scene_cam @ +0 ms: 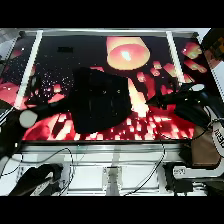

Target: Fold the clothes and pants, and hang the long-sleeved shirts on hangers.

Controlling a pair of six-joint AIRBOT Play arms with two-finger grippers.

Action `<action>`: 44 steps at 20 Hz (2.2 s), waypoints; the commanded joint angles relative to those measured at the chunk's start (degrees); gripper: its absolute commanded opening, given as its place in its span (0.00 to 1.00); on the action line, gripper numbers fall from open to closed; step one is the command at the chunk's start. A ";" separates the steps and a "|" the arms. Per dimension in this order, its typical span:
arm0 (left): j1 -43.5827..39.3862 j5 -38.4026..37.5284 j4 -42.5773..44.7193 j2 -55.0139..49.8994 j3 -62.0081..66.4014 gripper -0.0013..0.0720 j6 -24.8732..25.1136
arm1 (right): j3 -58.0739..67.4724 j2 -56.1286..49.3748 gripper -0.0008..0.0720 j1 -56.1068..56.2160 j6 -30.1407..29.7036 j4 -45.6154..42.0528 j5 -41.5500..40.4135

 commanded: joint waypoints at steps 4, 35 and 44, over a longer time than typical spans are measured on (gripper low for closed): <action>0.13 -2.80 -1.20 8.41 -12.68 0.18 -7.85 | -6.34 -0.02 0.40 7.67 3.06 -0.35 -5.88; 11.43 -8.35 -17.86 -8.74 -12.68 0.50 29.27 | -1.86 -2.71 0.05 21.24 13.49 -5.25 -23.96; 17.49 -22.86 -31.78 -8.70 -12.68 0.50 38.49 | 6.67 -2.75 0.05 21.27 14.10 -5.60 -21.35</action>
